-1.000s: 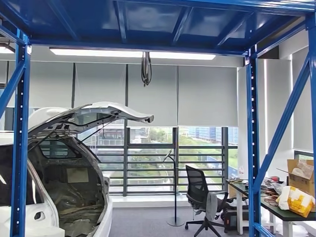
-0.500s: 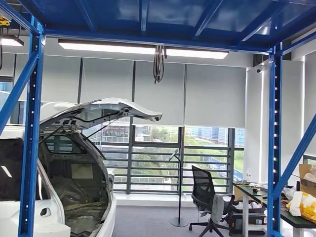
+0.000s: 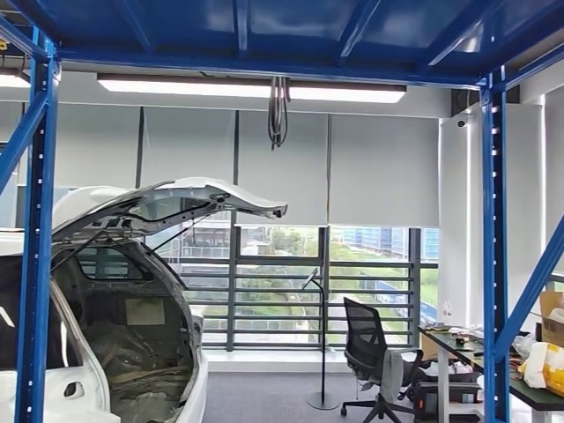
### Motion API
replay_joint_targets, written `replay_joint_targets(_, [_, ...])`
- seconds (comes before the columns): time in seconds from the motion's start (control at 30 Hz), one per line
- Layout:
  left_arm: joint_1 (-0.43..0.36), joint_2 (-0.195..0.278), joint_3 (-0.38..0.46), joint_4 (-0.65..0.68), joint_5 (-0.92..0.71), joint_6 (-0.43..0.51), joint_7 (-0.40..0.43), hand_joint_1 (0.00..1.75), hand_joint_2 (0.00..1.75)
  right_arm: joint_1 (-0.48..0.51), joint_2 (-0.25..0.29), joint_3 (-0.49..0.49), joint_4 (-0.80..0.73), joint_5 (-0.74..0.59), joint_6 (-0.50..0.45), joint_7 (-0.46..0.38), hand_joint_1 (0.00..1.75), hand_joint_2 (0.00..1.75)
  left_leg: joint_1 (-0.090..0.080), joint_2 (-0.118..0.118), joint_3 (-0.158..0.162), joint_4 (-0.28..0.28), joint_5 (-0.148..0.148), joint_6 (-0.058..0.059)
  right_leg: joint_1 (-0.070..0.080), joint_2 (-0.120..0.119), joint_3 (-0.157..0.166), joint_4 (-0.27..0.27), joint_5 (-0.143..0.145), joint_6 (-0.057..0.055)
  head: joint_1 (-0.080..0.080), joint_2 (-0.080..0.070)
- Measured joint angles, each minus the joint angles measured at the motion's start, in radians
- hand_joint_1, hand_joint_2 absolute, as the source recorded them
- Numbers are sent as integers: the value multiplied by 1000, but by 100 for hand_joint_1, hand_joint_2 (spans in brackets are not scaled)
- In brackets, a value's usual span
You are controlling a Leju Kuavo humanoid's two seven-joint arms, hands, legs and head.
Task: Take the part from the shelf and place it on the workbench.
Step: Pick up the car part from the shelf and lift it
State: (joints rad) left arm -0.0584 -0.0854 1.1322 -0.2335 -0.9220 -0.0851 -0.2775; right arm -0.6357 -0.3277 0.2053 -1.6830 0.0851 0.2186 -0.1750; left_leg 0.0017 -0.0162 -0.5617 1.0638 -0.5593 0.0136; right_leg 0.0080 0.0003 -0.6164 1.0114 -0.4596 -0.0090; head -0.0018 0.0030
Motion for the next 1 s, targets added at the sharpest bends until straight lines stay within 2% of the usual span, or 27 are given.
replay_joint_targets(0.03, [0, 0, 0, 0, 0, 0, 0, 0, 0, 3, 0, 0, -2, 0, -1, -2, 0, 175, 1, 1, -21, 42, -17, -4, -3, -2, 11, -8, -2, -3, 0, 0])
replay_joint_targets(0.1, [1, 0, 0, 0, 0, 0, 0, 0, 0, 15, 0, 0, -2, -1, -2, -7, 0, 175, 5, 2, -97, 166, -53, -13, -3, -4, 26, -11, -12, -6, 0, 0])
replay_joint_targets(0.13, [2, 1, 0, 0, -1, 1, 0, 0, 0, 25, 0, 0, -2, -2, -2, -8, 0, 175, 8, 3, -132, 212, -57, -17, -4, -5, 33, -11, -19, -5, 0, 0])
replay_joint_targets(0.17, [5, 1, 0, 0, -1, 1, 1, 0, 0, 36, 0, -1, -3, -6, -1, -10, 0, 175, 12, 4, -153, 228, -44, -21, -5, -4, 41, -11, -26, -3, 0, -1])
replay_joint_targets(0.2, [7, 1, 0, 0, -2, 2, 1, 0, 0, 46, 0, -2, -3, -12, 2, -12, 0, 175, 16, 5, -156, 206, -12, -25, -8, -4, 51, -9, -33, 0, 0, -1])
replay_joint_targets(0.27, [9, 1, 0, 0, -2, 2, 1, 0, 0, 63, -3, -6, -3, -31, 12, -13, 0, 175, 22, 7, -124, 97, 73, -34, -13, -3, 70, -5, -51, 11, 0, -1])
replay_joint_targets(0.3, [8, 1, 0, 1, -3, 2, 0, 0, 0, 70, -7, -9, -2, -41, 17, -14, 0, 175, 23, 8, -105, 46, 99, -34, -13, -2, 76, -1, -60, 19, 0, -1])
replay_joint_targets(0.33, [8, 1, 0, 1, -3, 3, 0, 0, 0, 78, -13, -12, -2, -49, 21, -15, 0, 175, 23, 8, -92, 13, 109, -30, -13, -1, 79, 1, -66, 26, 0, -1])
replay_joint_targets(0.37, [8, 1, 0, 2, -3, 3, 0, 0, 0, 87, -20, -15, -2, -54, 23, -17, 0, 175, 20, 8, -87, 0, 105, -24, -12, -1, 79, 0, -69, 31, 0, -1])
replay_joint_targets(0.43, [10, 1, 0, 2, -4, 5, -1, 0, 0, 101, -31, -21, -3, -59, 24, -22, 0, 175, 18, 7, -84, -10, 101, -11, -12, -1, 80, -4, -70, 33, 0, -1])
replay_joint_targets(0.53, [11, 2, 0, 2, -9, 9, -3, 0, 0, 117, -40, -32, -3, -55, 20, -26, 0, 175, 18, 4, -84, -13, 99, -5, -13, -2, 85, -11, -69, 29, 0, -1])
replay_joint_targets(0.67, [8, 3, 2, 3, -12, 10, -8, 0, 0, 141, -43, -42, -9, 0, -8, -25, 0, 175, 16, 2, -83, -13, 95, 2, -13, -3, 91, -21, -69, 29, 0, -1])
replay_joint_targets(0.77, [7, 3, 8, 3, -12, 11, -12, 0, 0, 178, -42, -53, -26, 90, -50, -24, 0, 175, 14, 3, -82, -13, 93, 4, -14, -4, 93, -24, -70, 32, 0, -1])
replay_joint_targets(0.83, [7, 3, 12, 3, -12, 12, -14, 0, 0, 214, -41, -58, -41, 157, -83, -24, 0, 175, 13, 3, -81, -12, 93, 5, -15, -4, 94, -24, -71, 40, 0, -1])
replay_joint_targets(0.9, [8, 3, 17, 3, -12, 12, -16, 0, 0, 260, -38, -60, -60, 249, -127, -20, 0, 175, 13, 3, -80, -12, 92, 6, -16, -4, 95, -25, -72, 48, 0, -1])
replay_joint_targets(1.0, [9, 3, 26, 3, -12, 17, -17, 0, 0, 349, -32, -60, -92, 411, -193, -4, 0, 175, 14, 2, -77, -13, 92, 6, -15, -4, 96, -24, -73, 50, 0, -1])
